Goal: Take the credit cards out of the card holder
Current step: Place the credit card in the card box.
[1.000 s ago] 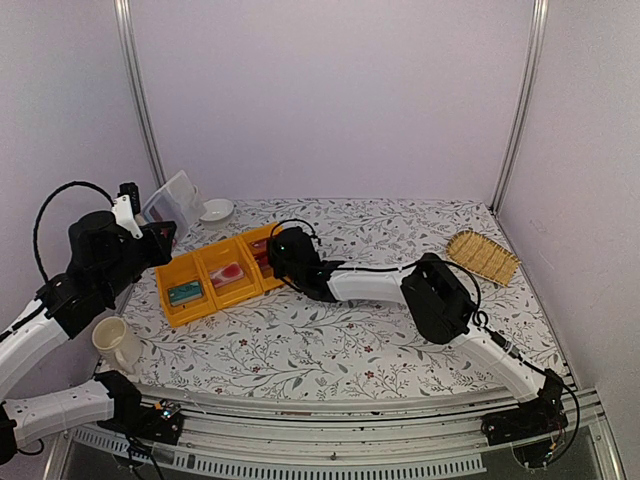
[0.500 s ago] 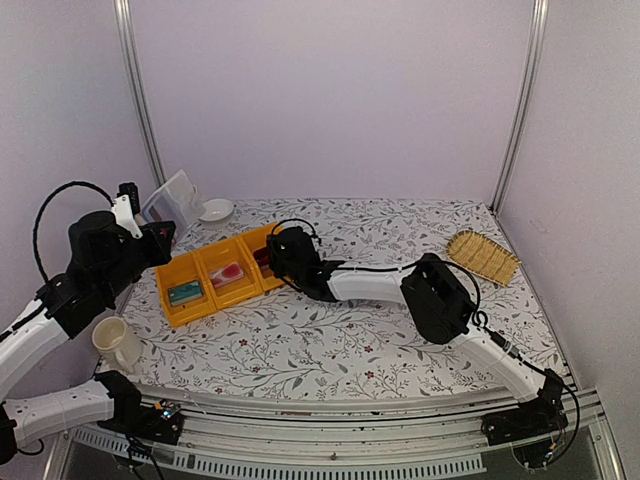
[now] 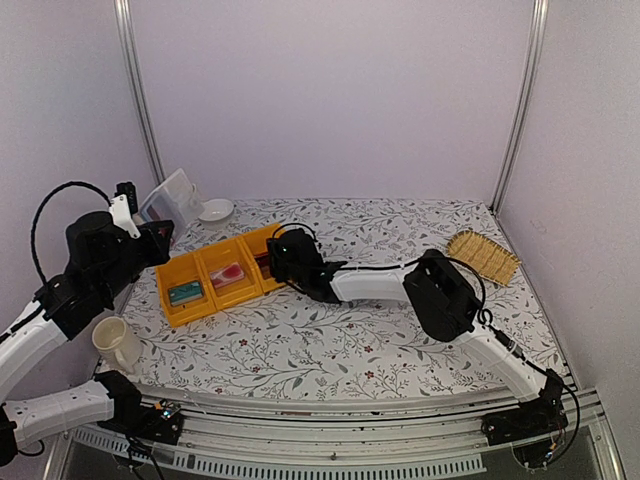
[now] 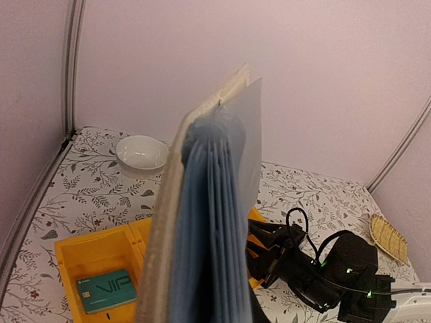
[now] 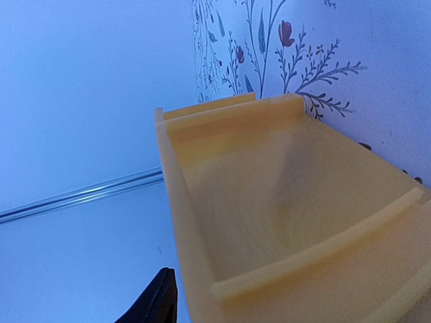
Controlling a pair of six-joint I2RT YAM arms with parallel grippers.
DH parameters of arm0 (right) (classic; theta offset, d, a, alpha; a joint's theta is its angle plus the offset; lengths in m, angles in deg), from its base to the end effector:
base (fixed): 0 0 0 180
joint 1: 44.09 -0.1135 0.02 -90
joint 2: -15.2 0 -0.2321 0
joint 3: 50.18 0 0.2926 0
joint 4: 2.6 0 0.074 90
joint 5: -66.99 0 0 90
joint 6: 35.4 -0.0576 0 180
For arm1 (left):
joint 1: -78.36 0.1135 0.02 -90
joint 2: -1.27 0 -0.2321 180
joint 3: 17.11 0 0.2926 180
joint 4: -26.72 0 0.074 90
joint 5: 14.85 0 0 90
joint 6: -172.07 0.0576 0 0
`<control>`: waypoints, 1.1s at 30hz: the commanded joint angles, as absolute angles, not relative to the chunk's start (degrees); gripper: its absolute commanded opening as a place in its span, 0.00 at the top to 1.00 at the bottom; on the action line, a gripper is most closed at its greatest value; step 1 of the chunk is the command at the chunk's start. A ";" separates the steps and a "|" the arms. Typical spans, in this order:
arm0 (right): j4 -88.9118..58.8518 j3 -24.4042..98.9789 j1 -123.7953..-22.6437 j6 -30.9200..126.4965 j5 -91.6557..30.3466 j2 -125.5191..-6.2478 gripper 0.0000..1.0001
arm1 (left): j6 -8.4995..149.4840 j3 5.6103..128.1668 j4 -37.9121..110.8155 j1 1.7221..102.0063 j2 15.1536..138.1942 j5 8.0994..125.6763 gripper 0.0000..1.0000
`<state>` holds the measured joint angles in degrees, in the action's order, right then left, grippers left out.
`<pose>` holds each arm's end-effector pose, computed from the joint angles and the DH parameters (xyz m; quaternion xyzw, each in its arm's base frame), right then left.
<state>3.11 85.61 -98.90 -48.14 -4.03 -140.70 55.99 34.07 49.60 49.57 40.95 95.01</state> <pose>0.3790 0.5049 0.0757 0.4089 0.6711 0.5676 0.2455 0.2318 -0.1051 0.2947 -0.0912 0.7645 -0.1691 0.6153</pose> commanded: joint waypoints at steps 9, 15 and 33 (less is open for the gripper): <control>-0.51 80.81 -98.88 -47.73 -5.95 -133.35 0.27 | 57.11 33.52 47.51 50.17 40.03 95.10 1.00; -0.80 80.75 -98.24 -46.49 -6.56 -131.75 0.01 | 57.24 33.57 47.48 50.14 39.85 95.10 1.00; 3.17 76.57 -98.12 -29.63 -7.64 -120.31 0.01 | 60.03 32.68 44.09 50.22 38.39 88.15 1.00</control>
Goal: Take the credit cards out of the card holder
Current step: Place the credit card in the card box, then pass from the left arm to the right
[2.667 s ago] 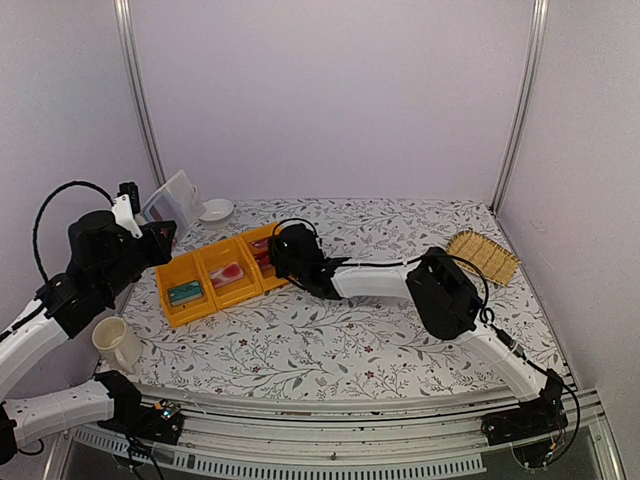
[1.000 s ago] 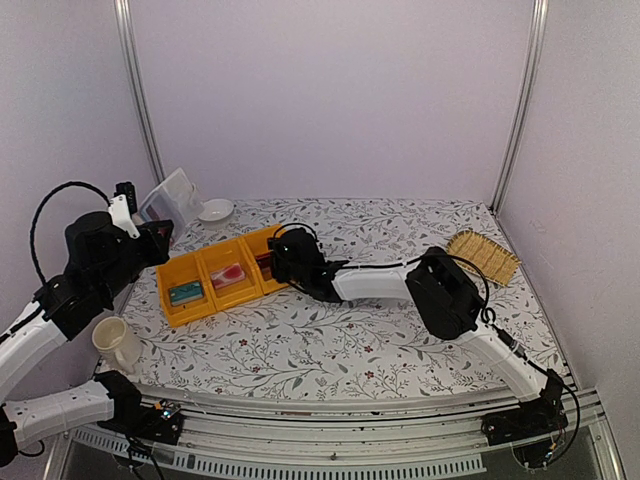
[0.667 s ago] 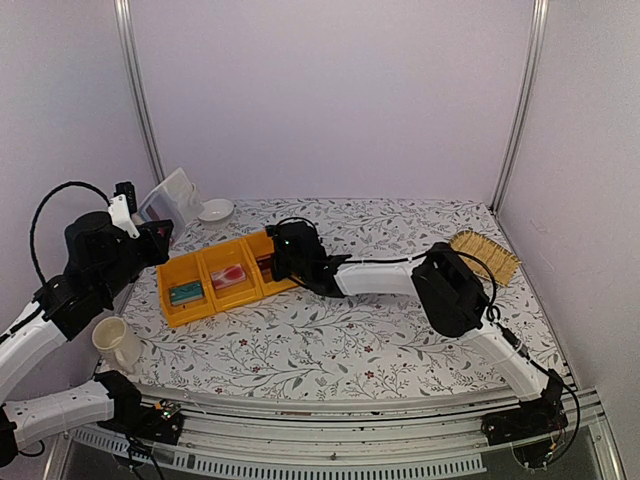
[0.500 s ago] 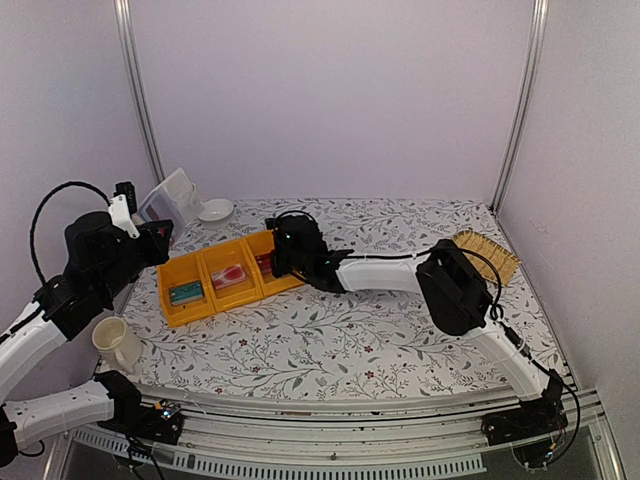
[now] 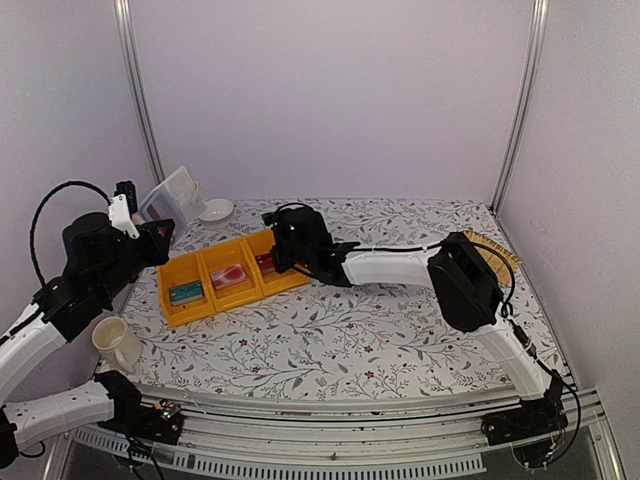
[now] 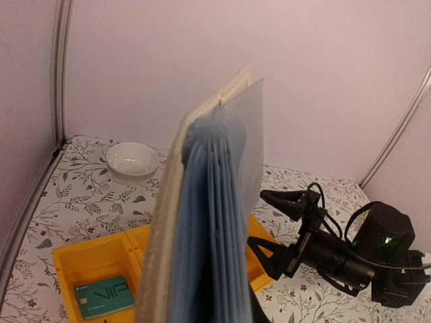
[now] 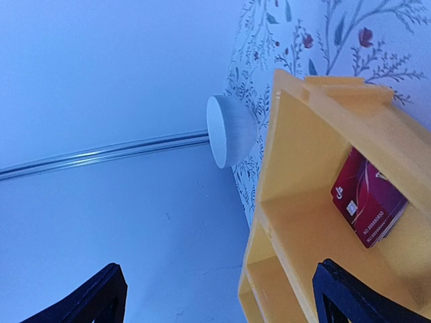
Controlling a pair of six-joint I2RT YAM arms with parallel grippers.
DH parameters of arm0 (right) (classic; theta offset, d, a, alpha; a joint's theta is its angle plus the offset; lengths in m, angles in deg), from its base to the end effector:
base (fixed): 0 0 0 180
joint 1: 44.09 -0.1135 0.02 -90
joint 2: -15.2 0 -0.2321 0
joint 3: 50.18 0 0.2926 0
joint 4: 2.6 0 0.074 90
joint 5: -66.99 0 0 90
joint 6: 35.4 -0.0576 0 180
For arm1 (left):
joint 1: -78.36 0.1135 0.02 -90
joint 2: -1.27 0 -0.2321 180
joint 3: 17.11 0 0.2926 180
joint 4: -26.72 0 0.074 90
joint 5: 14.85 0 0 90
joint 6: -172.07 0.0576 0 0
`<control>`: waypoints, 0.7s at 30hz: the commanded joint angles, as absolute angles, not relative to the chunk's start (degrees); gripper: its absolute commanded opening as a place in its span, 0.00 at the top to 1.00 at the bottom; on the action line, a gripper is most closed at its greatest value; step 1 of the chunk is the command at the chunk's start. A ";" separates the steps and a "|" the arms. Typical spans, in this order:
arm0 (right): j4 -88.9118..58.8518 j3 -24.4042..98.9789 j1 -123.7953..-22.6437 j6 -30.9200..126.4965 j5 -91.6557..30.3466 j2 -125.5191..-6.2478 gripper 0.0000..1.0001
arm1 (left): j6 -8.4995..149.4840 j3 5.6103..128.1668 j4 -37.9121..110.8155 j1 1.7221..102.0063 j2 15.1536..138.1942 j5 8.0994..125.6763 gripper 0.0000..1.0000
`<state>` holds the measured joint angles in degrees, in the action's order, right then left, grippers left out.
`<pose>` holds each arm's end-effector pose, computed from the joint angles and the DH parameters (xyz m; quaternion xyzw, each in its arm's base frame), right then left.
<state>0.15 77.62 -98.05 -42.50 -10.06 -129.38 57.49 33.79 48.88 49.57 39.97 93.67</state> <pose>0.3726 0.4901 0.1320 0.3525 0.7028 0.5699 0.2389 0.2293 -0.1051 0.2982 -0.0756 0.7591 -0.1749 0.6224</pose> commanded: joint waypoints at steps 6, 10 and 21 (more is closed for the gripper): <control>25.50 58.52 -97.59 -7.27 -3.69 -105.10 0.01 | 63.58 30.82 36.18 50.24 35.57 72.93 1.00; 29.59 54.78 -97.53 20.53 -8.00 -96.38 0.01 | 64.05 30.70 32.35 50.17 35.38 62.39 1.00; 27.17 38.83 -89.84 48.59 -39.39 -71.18 0.01 | 61.10 31.91 23.81 50.13 38.55 41.82 1.00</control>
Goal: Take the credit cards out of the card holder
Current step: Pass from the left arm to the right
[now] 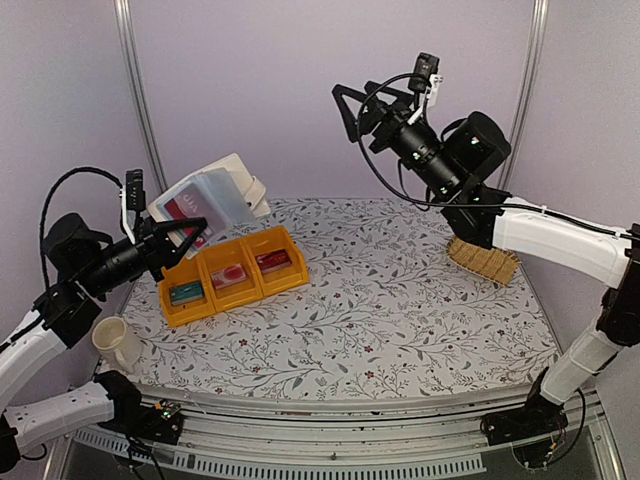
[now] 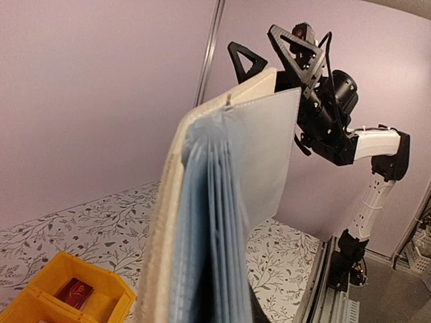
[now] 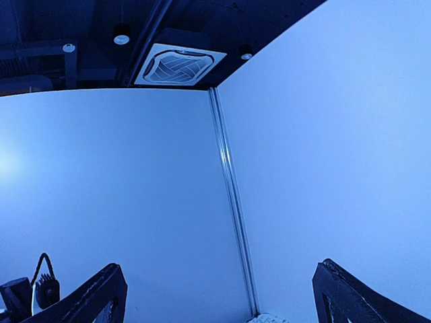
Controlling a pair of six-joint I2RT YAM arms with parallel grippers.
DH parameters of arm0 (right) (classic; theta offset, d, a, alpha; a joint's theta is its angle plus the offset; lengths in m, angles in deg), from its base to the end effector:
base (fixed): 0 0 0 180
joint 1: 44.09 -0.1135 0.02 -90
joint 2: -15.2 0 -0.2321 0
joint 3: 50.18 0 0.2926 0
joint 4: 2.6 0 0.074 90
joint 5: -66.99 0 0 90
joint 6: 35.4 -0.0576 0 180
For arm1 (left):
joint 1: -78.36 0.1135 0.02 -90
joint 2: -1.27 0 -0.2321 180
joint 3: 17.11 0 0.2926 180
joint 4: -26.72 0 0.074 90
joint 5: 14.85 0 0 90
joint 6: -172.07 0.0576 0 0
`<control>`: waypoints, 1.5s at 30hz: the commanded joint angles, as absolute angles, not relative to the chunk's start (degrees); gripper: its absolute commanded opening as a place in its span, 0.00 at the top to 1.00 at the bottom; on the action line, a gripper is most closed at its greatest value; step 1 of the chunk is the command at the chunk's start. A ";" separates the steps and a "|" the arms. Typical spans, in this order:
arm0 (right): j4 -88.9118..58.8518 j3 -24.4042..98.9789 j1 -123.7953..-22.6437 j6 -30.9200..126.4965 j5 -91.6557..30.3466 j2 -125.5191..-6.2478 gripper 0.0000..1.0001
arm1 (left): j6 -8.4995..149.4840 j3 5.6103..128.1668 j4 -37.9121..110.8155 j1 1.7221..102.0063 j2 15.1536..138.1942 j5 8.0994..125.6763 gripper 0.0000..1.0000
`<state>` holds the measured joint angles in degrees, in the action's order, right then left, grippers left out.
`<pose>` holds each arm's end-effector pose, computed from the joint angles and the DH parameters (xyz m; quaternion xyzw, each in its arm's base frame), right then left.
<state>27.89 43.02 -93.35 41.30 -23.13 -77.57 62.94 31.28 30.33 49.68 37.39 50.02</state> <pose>0.2849 0.3310 0.4151 -0.1531 0.4687 0.4522 0.7433 0.2016 -0.1381 0.3315 0.2174 0.6201 -0.4296 0.6194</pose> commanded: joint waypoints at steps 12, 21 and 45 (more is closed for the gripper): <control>-22.44 51.87 -102.88 64.97 -33.02 -68.79 0.01 | 56.31 36.62 20.56 47.34 50.80 45.19 1.00; -28.46 61.19 -103.27 58.95 -33.71 -78.40 0.01 | 58.01 38.03 20.85 44.49 54.46 46.11 1.00; -27.89 62.99 -101.23 58.13 -43.82 -82.70 0.99 | 58.99 35.90 19.64 43.82 53.37 42.23 1.00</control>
<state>-31.28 66.82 -102.77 60.21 -40.71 -86.43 58.70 36.13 23.00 44.47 53.47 43.86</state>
